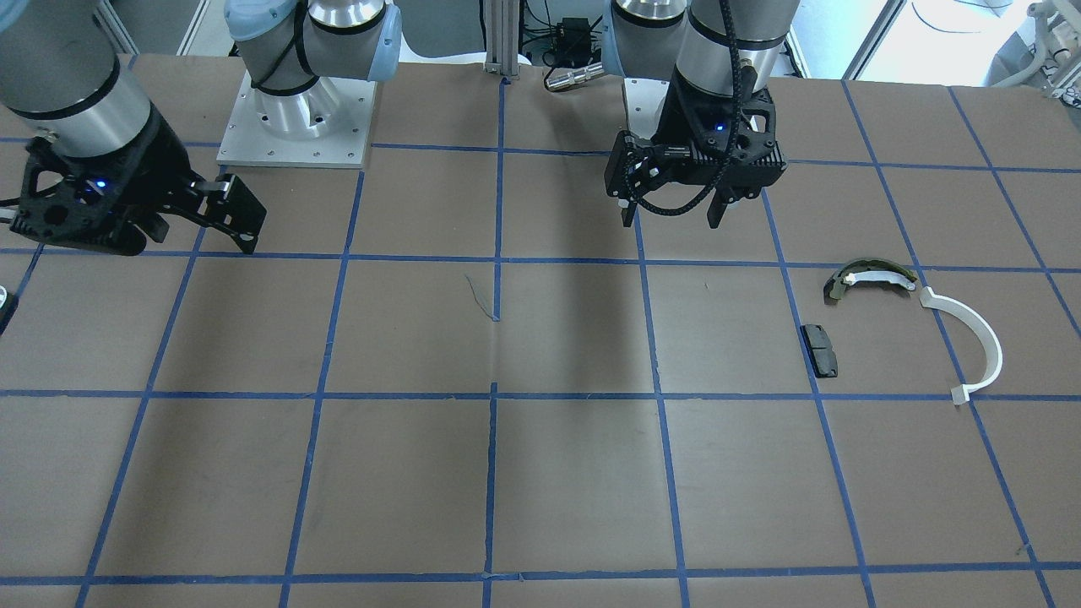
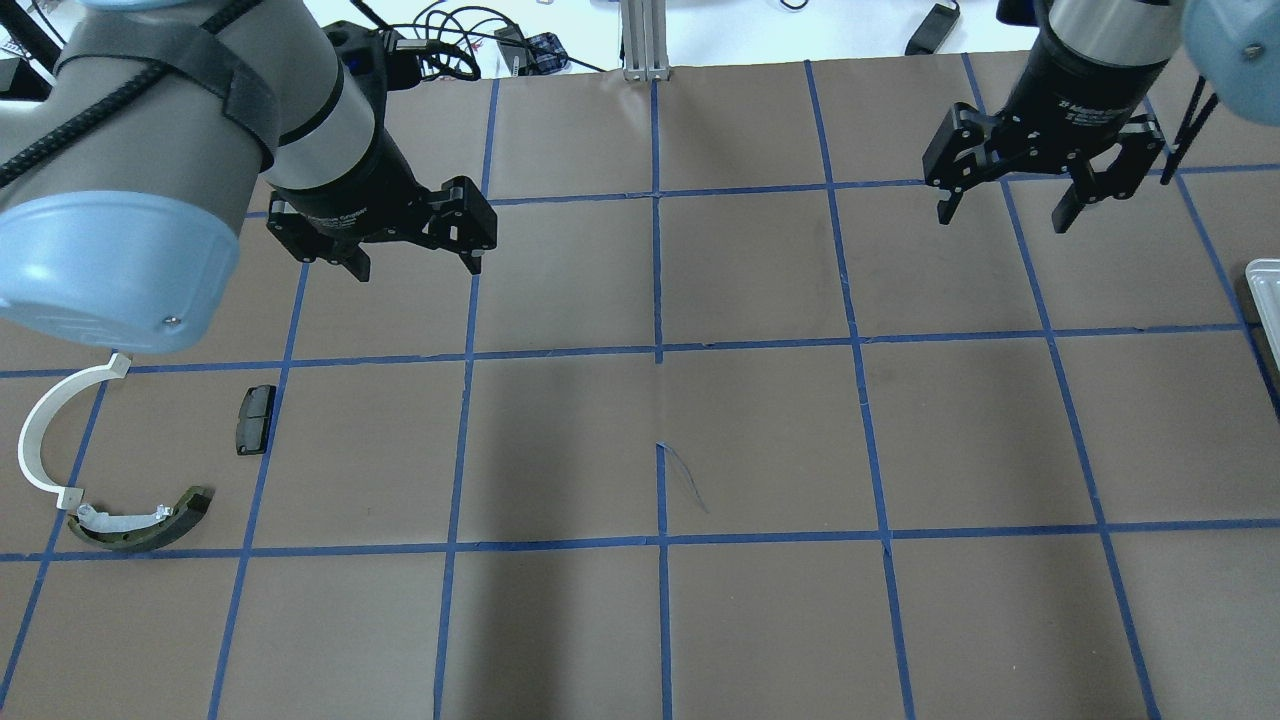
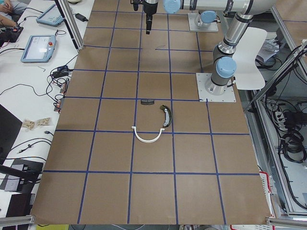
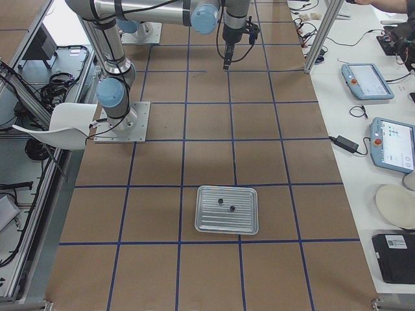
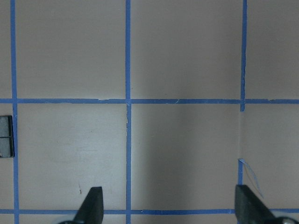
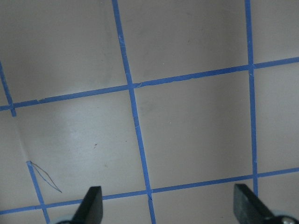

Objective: Place bearing gear from tray to pile

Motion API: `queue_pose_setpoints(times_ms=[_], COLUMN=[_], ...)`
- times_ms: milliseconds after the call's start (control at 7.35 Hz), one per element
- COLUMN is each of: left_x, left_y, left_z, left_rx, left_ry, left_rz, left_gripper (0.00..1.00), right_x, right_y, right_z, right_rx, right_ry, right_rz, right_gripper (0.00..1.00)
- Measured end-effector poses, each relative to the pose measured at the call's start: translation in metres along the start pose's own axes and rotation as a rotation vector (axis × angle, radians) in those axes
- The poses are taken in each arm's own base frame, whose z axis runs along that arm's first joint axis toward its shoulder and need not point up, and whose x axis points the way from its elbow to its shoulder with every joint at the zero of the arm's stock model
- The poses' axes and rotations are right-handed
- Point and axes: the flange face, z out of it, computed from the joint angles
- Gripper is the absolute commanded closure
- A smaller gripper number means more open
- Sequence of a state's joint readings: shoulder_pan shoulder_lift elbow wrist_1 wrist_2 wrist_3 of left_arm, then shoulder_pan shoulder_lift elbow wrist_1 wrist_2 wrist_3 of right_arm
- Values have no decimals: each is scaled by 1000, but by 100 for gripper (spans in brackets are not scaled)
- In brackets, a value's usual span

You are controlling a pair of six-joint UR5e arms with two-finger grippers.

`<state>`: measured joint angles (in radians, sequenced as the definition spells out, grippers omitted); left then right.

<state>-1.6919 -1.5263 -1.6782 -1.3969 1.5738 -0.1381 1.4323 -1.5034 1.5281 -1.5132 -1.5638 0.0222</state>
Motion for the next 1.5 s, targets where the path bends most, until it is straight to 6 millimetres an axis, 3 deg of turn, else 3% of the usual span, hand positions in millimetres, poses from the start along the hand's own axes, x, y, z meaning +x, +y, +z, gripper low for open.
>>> queue_pose_setpoints(times_ms=[545,953,1497], left_x=[0,0,-1], left_y=[0,-1,-1], left_z=[0,-1,-2], left_rx=[1,5,7], left_ry=[0,1,1], left_rz=[0,0,0], left_gripper=[0,0,0], right_x=[84,188,331], right_y=[-19,-39,-73], right_z=[2,19,77], right_rx=[-3,-4,23], right_ry=[-8,9,64], right_rz=[-10,-93,-188], right_gripper=[0,0,0])
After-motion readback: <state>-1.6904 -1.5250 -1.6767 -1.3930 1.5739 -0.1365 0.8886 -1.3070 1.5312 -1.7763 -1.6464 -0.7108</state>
